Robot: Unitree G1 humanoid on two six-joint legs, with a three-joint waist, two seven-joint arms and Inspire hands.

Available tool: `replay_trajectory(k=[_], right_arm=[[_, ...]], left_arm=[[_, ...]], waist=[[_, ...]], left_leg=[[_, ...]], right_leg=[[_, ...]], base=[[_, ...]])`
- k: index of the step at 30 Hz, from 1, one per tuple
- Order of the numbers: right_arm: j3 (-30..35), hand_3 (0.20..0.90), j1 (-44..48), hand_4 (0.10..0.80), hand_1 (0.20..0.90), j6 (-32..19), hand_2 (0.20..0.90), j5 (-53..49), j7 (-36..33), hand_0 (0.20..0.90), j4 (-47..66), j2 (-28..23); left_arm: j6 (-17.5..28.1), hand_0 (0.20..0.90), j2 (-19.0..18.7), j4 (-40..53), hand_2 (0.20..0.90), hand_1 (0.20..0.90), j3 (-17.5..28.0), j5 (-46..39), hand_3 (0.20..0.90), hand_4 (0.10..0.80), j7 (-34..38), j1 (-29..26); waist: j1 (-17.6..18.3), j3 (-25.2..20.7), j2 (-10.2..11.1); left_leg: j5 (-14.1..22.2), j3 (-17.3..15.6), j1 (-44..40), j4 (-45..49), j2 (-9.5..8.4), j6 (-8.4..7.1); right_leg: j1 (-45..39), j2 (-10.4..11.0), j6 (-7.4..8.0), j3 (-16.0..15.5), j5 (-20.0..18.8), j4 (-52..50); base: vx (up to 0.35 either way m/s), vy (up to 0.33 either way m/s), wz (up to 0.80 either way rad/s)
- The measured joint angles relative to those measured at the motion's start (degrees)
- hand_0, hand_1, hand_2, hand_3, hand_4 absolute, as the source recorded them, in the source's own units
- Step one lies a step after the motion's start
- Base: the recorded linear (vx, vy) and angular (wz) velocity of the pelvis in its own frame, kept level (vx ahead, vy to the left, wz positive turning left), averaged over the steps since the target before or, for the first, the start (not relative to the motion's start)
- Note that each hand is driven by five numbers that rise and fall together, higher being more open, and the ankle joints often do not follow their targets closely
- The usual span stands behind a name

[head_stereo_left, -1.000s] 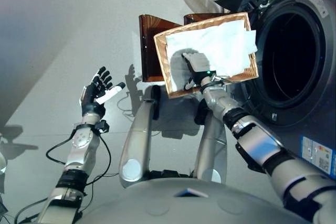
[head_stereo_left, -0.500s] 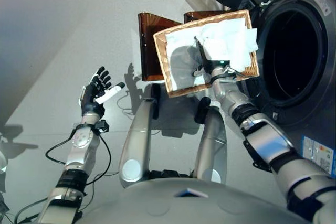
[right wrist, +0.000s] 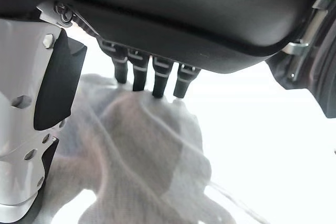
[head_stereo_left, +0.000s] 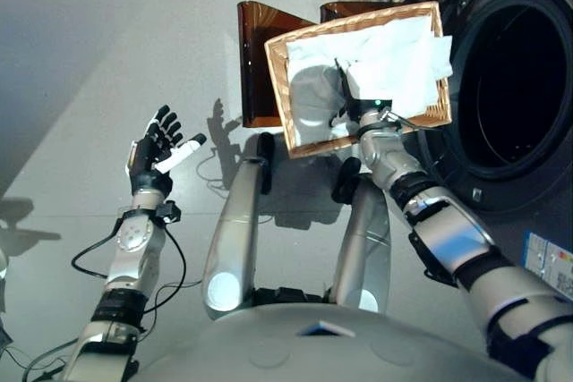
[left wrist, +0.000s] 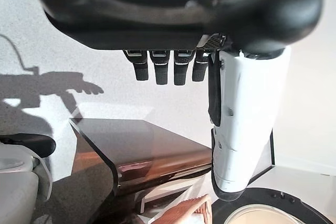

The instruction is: Pick up the clothes and place them into the washing machine

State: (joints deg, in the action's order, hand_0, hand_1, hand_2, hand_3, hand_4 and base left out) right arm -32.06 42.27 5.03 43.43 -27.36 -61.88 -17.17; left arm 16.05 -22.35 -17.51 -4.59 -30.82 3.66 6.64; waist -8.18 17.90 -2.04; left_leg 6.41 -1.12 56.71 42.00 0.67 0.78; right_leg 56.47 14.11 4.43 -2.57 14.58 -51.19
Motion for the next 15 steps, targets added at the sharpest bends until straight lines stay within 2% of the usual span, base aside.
replay_trajectory(k=[15], right_arm=[[-0.01,0.900,3.45,0.800,0.900,-0.01,0.900,-1.16,-0.21,0.900,-2.98,-0.03]], left_arm=[[0.49,0.900,-0.98,0.11,0.900,0.900,-0.04,-0.02,0.900,0.800,0.05,0.26]], waist=[[-0.43,0.02,-0.01]], left_leg=[[0.33,1.38,4.28,3.72,-0.41,0.30]], right_leg=[[3.47,0.28,0.24,-0.14,0.65,-3.46]], base=[[-0.004,0.002,0.03]])
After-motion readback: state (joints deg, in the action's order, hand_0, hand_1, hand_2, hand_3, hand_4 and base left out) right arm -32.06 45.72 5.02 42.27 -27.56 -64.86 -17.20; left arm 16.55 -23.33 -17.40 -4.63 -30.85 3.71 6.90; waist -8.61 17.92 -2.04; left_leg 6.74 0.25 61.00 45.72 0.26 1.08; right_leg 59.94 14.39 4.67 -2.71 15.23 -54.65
